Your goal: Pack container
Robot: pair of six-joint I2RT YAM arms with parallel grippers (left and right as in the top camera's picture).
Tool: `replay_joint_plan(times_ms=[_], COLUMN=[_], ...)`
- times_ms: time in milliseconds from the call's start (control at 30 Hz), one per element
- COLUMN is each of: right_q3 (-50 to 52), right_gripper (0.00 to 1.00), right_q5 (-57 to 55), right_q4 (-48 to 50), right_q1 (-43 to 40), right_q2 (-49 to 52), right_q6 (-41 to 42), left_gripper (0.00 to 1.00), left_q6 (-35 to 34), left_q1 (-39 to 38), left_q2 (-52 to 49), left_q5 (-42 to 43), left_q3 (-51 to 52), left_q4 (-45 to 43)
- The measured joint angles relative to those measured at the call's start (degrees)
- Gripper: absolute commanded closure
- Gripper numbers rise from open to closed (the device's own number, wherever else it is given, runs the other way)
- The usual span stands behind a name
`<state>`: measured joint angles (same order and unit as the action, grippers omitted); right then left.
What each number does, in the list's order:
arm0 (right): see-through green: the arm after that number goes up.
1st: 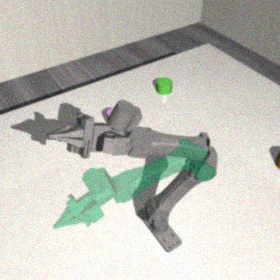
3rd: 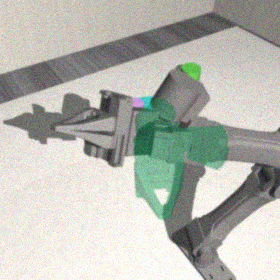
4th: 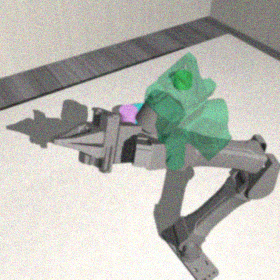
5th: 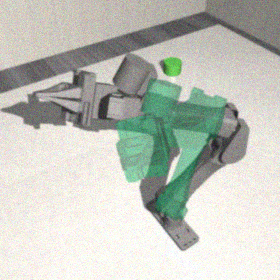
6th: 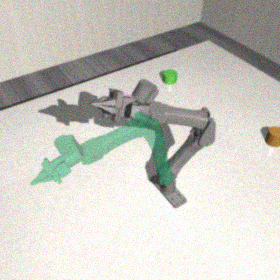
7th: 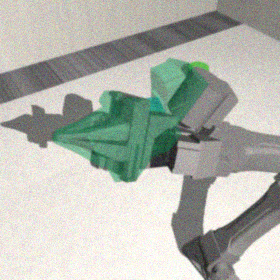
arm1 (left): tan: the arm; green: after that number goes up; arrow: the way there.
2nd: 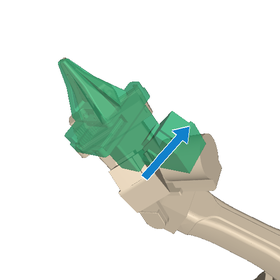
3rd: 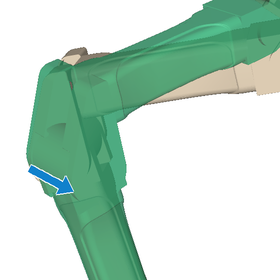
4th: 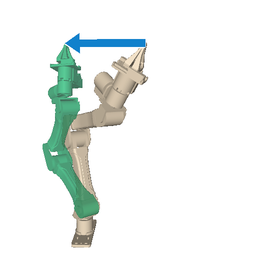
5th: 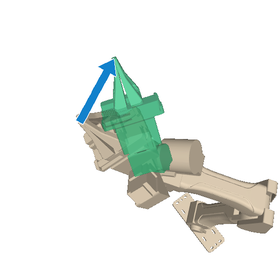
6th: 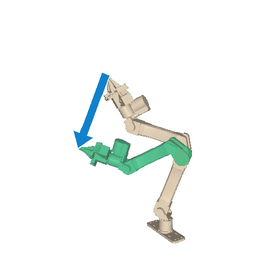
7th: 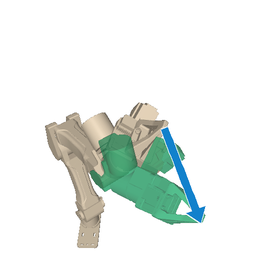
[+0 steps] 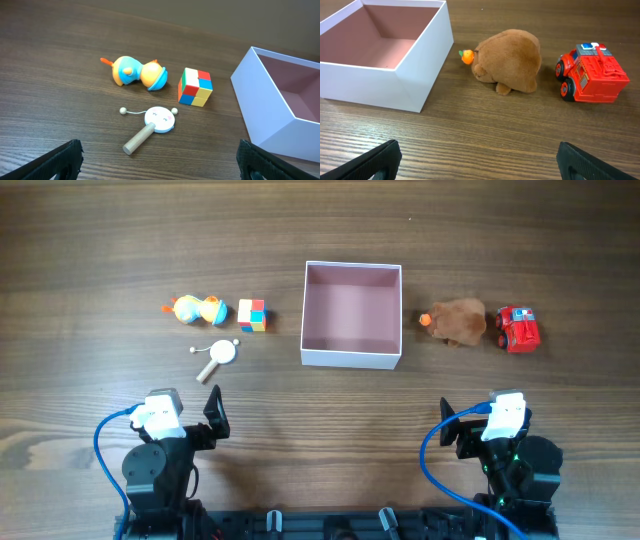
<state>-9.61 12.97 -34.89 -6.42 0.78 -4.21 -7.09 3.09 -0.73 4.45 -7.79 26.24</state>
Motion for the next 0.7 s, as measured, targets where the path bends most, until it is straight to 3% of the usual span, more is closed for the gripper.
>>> replay_joint_plan(times_ms=[567, 700], right_q3=[0.02, 0.04], right_gripper=[0.0, 0.0], right_q5=[0.61, 2.23], right_q4=[2.99, 3.8], right_q1=[0.0, 0.0], right_q2=[0.0, 0.0], right_q6=[1.95, 22.99], left_gripper=[0.0, 0.0], left_q6=[0.0, -0.02], left_q1=[0.0, 0.0], left_q2=[0.0, 0.0], left_q5=[0.0, 2.08], left_q3=[-0.02, 0.0], left_q4=[0.0, 0.0])
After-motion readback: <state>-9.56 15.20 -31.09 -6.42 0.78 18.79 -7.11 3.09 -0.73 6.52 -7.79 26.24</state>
